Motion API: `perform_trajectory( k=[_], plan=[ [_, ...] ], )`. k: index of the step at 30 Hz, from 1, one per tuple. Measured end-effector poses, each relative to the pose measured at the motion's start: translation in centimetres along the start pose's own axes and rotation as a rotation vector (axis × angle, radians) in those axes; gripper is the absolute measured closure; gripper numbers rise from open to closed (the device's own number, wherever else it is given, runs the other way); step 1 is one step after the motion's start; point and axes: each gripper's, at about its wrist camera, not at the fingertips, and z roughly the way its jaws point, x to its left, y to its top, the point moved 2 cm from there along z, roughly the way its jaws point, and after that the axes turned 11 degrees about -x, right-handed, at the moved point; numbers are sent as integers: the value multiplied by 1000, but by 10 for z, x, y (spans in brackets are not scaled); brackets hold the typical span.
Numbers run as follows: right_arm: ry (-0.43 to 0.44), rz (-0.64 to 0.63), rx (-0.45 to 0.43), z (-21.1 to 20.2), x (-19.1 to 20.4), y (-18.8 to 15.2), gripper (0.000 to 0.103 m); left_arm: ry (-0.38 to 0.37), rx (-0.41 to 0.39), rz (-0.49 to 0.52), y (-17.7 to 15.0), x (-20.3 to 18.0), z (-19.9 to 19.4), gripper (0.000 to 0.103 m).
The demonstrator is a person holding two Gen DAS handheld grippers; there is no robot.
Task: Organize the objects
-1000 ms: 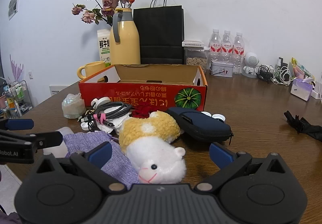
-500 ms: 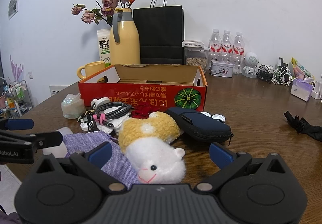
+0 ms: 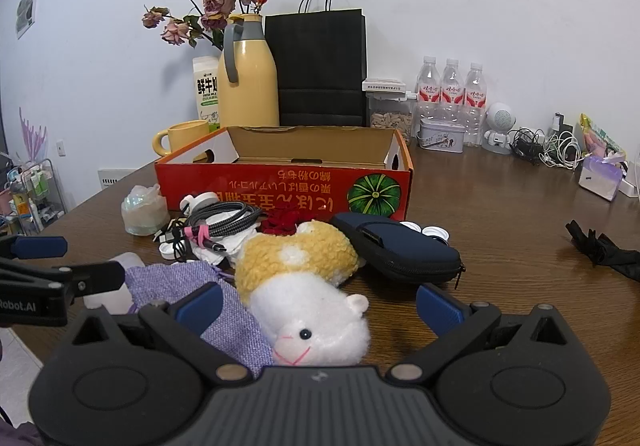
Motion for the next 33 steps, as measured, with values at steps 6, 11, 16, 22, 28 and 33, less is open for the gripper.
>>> perform_trajectory(
  k=[6,11,16,22,28,33],
  plan=[
    [0,1,2,0,0,0,0,0,1,0,-1,-1,0,0],
    [0,1,2,0,0,0,0,0,0,0,0,0,0,0],
    [0,1,3,0,0,-1,0,0,1,0,-2,-1,0,0],
    [0,2,3,0,0,-1,0,0,1,0,-1,-1,0,0],
    [0,2,4,0,0,-1,0,0,2,0,-1,-1,0,0],
    [0,1,4,0,0,0,0,-5,6,1,-4,-2,1,0]
  ],
)
